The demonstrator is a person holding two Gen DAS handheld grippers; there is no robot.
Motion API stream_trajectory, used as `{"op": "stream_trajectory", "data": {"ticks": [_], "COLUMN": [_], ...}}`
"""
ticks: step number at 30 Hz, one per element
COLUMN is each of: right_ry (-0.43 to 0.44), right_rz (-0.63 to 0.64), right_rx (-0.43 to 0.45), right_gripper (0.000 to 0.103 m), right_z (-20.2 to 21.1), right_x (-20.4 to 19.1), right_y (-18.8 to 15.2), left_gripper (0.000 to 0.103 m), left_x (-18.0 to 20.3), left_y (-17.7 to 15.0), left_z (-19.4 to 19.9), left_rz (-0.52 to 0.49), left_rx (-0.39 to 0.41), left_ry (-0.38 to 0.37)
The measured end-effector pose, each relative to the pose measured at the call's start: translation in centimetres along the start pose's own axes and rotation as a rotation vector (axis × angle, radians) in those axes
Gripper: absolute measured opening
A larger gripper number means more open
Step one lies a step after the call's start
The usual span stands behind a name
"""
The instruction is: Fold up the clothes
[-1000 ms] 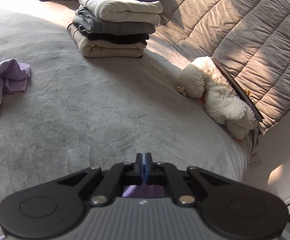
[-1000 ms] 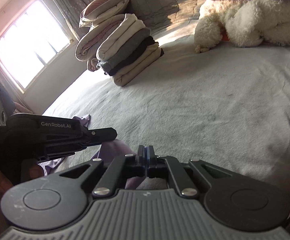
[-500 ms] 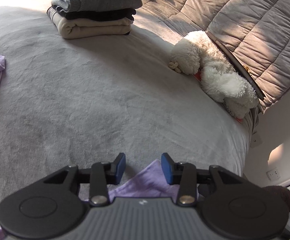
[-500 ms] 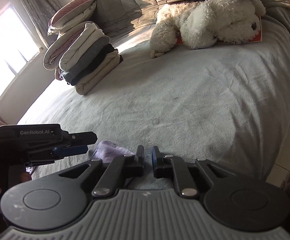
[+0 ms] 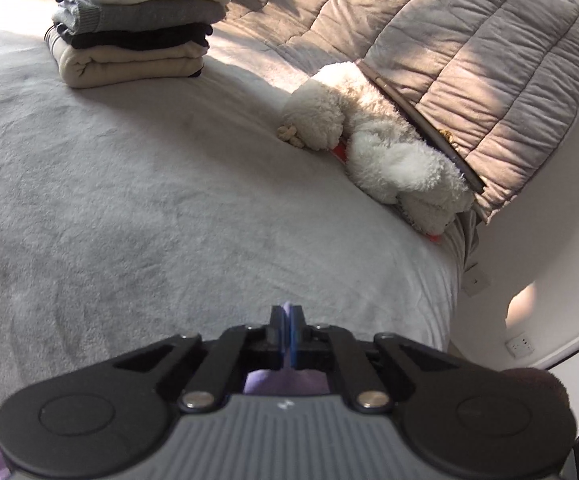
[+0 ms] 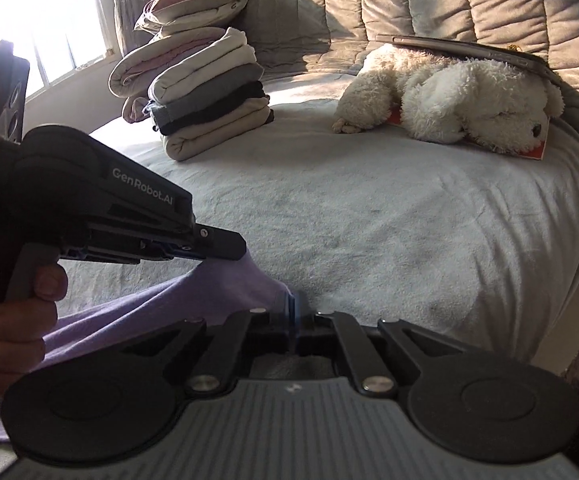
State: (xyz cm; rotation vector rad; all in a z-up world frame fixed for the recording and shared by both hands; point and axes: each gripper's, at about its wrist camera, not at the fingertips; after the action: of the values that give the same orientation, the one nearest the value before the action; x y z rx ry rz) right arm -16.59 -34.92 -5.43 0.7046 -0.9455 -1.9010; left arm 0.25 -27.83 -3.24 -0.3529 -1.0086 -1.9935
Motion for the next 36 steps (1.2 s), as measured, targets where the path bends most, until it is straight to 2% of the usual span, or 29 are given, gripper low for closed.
{"op": "stream_trajectory", "data": {"ticks": [3, 6, 9, 11, 13, 14, 15, 16, 17, 18, 20, 21, 26, 28, 32, 36], "right_ry": [-0.038, -0.066, -0.078, -0.079, -0.071, -0.07, -0.07, -0.071, -0.071, -0.072, -0.073, -0.074, -0.076, -0.066, 0.079, 0.211], "right_rz": [0.0, 0.017, 0.015, 0.014, 0.013, 0.017, 0.023, 0.029, 0.035, 0.041, 0.054, 0.06, 0.091, 0.098, 0.099, 0.2], "right_rx": [0.042, 0.036, -0.004, -0.026, -0.037, -0.033, -0.026, -0.02, -0.013, -0.007, 0.007, 0.013, 0.046, 0.054, 0.024, 0.032], "right_gripper": [0.002, 0.002, 0.002, 0.003, 0.006, 0.007, 0.012, 0.014, 0.014, 0.015, 0.029, 0.039, 0.041, 0.043, 0.045, 0.045], "right_z": [0.8, 0.6, -0.1, -0.5, -0.6, -0.5, -0.4, -0.3, -0.1, 0.0, 0.3, 0.4, 1.0, 1.3, 1.4, 2.1], "right_x": [0.3, 0.3, 0.5, 0.6, 0.6, 0.5, 0.2, 0.0, -0.2, -0.4, -0.8, -1.0, -2.1, -2.5, -4.5, -8.4], "right_y": [0.3, 0.4, 0.2, 0.0, 0.0, 0.1, 0.1, 0.1, 0.2, 0.2, 0.3, 0.3, 0.5, 0.5, 0.4, -0.5], "left_gripper": [0.002, 0.002, 0.002, 0.003, 0.008, 0.018, 0.038, 0.051, 0.054, 0.056, 0.059, 0.06, 0.067, 0.073, 0.078, 0.078], "left_x": [0.3, 0.4, 0.6, 0.8, 1.1, 1.2, 1.3, 1.3, 1.3, 1.1, 0.1, -0.3, -3.0, -4.3, -7.5, -11.0], "left_y": [-0.2, -0.5, -1.2, -1.6, -1.7, -1.8, -2.0, -2.2, -2.4, -2.6, -3.0, -3.3, -5.2, -6.0, -8.6, -11.5], "left_z": [-0.1, -1.4, -3.0, -3.0, -2.2, -1.7, -1.0, 0.1, 1.1, 2.0, 4.5, 5.6, 11.8, 14.3, 19.3, 23.2], "left_rz": [-0.009, -0.011, -0.033, -0.05, -0.045, -0.043, -0.042, -0.039, -0.035, -0.021, 0.03, 0.052, 0.171, 0.22, 0.312, 0.417], "left_rx": [0.036, 0.04, 0.037, 0.05, 0.055, 0.056, 0.066, 0.09, 0.114, 0.135, 0.173, 0.182, 0.221, 0.239, 0.331, 0.401], "left_ry": [-0.025, 0.011, 0.077, 0.092, 0.09, 0.091, 0.102, 0.126, 0.15, 0.166, 0.197, 0.223, 0.385, 0.455, 0.594, 0.703]}}
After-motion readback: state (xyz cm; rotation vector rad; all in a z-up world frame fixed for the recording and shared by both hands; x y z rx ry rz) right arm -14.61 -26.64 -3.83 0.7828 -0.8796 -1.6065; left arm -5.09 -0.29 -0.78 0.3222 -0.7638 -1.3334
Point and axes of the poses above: each gripper's, at about its wrist camera, not at the fingertips, and z roughly against the way its jaws point, x to its right, y to its top, and after that the axes turned 8 degrees about z, right-handed
